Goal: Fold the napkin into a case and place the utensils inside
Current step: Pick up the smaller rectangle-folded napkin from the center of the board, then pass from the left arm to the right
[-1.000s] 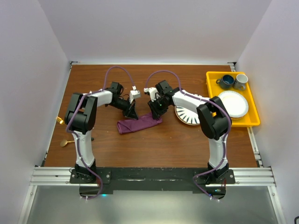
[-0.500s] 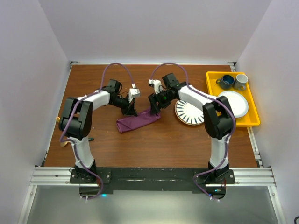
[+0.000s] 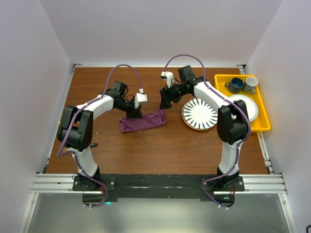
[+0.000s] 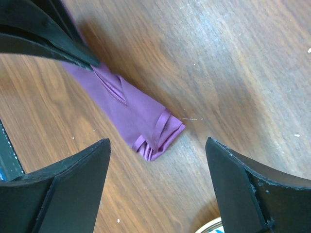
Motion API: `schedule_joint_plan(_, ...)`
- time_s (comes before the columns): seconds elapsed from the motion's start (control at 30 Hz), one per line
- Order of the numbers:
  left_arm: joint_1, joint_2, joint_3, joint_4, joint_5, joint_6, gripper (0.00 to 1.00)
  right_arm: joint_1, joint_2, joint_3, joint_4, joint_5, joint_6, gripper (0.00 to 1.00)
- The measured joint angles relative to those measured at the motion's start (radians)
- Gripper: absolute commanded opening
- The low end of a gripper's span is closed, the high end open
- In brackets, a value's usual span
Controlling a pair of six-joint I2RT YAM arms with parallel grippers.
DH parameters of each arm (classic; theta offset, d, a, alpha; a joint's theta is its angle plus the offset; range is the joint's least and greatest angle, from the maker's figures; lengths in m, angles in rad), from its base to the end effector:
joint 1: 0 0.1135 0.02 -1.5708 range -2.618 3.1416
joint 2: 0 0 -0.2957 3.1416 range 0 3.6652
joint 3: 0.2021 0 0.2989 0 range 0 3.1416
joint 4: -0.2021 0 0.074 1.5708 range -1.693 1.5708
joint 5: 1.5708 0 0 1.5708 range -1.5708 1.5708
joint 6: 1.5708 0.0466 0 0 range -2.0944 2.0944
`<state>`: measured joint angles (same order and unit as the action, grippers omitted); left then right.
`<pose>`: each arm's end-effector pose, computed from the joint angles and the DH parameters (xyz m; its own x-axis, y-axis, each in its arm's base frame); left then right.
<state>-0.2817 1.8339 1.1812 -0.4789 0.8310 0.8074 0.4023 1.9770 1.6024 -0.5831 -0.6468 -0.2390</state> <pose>0.3850 -0.1473 0.1734 -0.2477 0.5787 -0.7770 0.9663 0.2056 -0.1550 0.4447 0.2198 0.2429 -0.5817 -0.4528 -0.6757 -0.7917 0.5057 0.3426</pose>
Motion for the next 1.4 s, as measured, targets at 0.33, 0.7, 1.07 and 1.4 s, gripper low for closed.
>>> schedule_joint_plan(0.33, -0.031, -0.095, 0.015, 0.032, -0.065, 0.124, 0.0, 0.007, 0.069, 0.174, -0.017, -0.048, -0.123, 0.89)
schedule_joint_plan(0.7, -0.085, -0.163, -0.055, 0.173, -0.154, 0.184, 0.0, 0.067, 0.143, 0.214, -0.072, -0.092, -0.195, 0.85)
schedule_joint_plan(1.07, -0.085, -0.159, -0.055, 0.23, -0.171, 0.19, 0.0, 0.072, 0.201, 0.272, -0.11, -0.123, -0.229, 0.77)
schedule_joint_plan(1.4, -0.085, -0.143, -0.055, 0.23, -0.17, 0.181, 0.0, 0.108, 0.241, 0.274, -0.111, -0.117, -0.251, 0.5)
